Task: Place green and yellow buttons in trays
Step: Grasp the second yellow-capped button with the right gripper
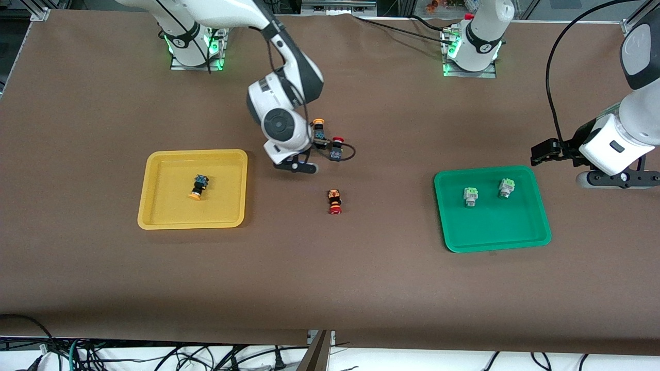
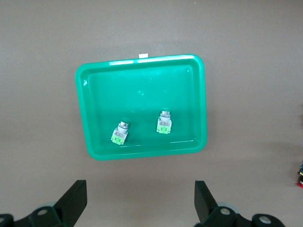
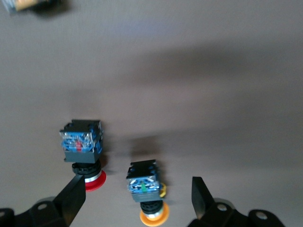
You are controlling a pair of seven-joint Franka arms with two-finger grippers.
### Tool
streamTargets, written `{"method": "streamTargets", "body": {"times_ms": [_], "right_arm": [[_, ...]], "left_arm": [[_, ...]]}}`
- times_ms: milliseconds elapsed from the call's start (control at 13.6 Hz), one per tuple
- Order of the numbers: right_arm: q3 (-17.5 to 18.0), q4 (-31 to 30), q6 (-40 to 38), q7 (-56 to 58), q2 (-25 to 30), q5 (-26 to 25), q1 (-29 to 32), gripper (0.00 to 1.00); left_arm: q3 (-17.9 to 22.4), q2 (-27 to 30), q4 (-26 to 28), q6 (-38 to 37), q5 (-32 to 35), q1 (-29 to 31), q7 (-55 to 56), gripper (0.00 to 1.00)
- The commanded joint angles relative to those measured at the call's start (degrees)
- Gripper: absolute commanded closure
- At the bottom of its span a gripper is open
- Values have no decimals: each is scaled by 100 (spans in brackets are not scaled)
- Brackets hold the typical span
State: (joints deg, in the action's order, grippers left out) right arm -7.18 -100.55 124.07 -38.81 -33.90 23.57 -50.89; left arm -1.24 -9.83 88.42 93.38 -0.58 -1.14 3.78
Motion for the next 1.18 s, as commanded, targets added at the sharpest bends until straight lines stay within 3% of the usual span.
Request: {"method": "streamTargets", "body": {"times_ms": [0, 442, 736, 957, 1031, 1105], "right_arm": [[-12, -482, 425, -109, 50, 113, -281, 1], [278, -913, 908, -233, 59, 121, -299, 4], [287, -1054, 1120, -390, 59, 121, -360, 39], [252, -1028, 1058, -408, 138, 121, -352, 77], [217, -1019, 1058, -400, 208, 121, -343, 86], [121, -993, 1050, -339, 243, 121, -334, 89]], "left_arm": [[98, -98, -307, -188, -144, -17, 26, 0], [89, -160, -404, -197, -153, -17, 26, 0], [89, -160, -413, -197, -153, -26, 35, 0], [89, -169, -404, -188, -153, -26, 35, 0], [89, -169, -413, -188, -153, -26, 35, 0], [89, -169, -413, -188, -153, -26, 35, 0]]}}
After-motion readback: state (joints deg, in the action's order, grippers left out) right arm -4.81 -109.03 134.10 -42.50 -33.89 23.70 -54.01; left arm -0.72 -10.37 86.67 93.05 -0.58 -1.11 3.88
